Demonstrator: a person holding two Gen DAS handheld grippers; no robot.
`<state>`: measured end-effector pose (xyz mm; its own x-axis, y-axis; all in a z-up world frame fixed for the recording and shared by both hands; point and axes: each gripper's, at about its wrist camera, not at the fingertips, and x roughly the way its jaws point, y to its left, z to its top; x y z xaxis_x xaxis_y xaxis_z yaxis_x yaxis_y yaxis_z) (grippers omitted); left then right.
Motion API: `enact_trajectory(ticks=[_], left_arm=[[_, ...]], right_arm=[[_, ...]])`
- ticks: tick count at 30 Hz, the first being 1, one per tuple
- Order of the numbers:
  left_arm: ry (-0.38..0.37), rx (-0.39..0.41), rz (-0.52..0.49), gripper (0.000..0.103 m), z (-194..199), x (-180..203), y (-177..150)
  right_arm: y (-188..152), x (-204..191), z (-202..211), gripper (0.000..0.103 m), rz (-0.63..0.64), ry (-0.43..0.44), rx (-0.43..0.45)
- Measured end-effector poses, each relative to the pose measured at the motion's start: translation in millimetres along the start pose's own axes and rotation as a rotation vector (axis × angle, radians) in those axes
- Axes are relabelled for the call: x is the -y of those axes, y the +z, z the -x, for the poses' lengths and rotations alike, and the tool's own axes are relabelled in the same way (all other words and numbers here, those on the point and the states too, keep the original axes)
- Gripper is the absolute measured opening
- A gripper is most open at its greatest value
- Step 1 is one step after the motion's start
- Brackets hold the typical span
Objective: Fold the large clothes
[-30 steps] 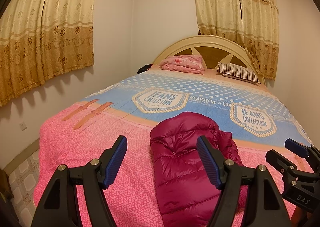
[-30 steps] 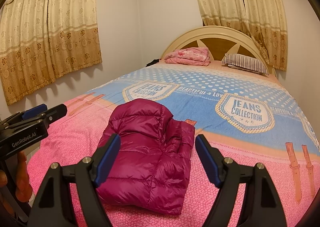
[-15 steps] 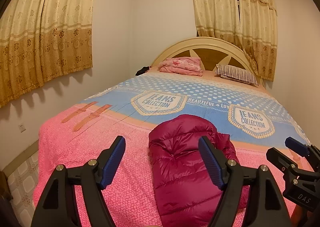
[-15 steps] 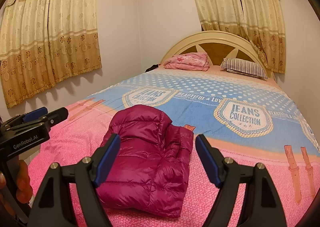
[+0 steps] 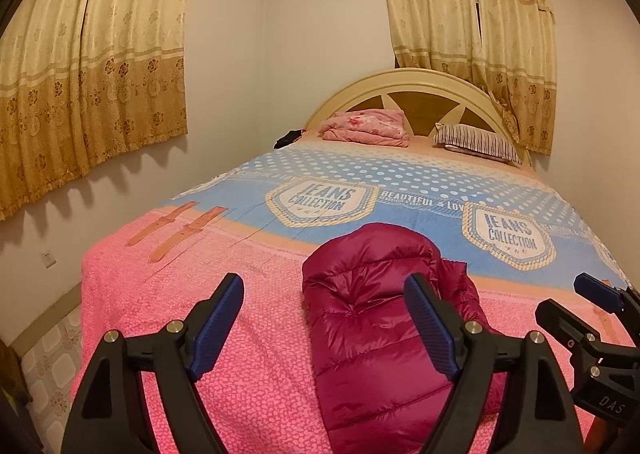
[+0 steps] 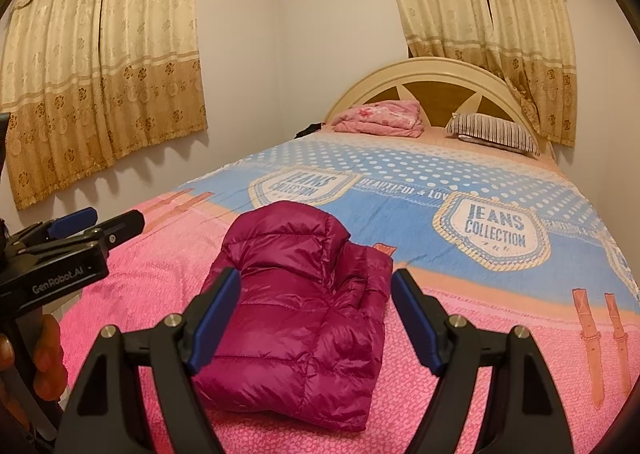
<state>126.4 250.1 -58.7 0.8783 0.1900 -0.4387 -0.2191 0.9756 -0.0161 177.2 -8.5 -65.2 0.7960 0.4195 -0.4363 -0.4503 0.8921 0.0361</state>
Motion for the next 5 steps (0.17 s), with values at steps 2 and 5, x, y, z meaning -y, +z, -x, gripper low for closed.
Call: enact_trajectory(ticks=[2, 5], left_arm=[[0.01, 0.005, -0.009, 0.083, -0.7, 1.5, -0.8], [0.002, 0.0, -0.007, 0.083, -1.6, 2.0, -1.5]], right_arm=[[-0.6, 0.2, 0.6, 0.08, 0.001, 0.001, -0.001], [-1.3, 0.7, 0.5, 0.08, 0.0, 0.002, -0.004]])
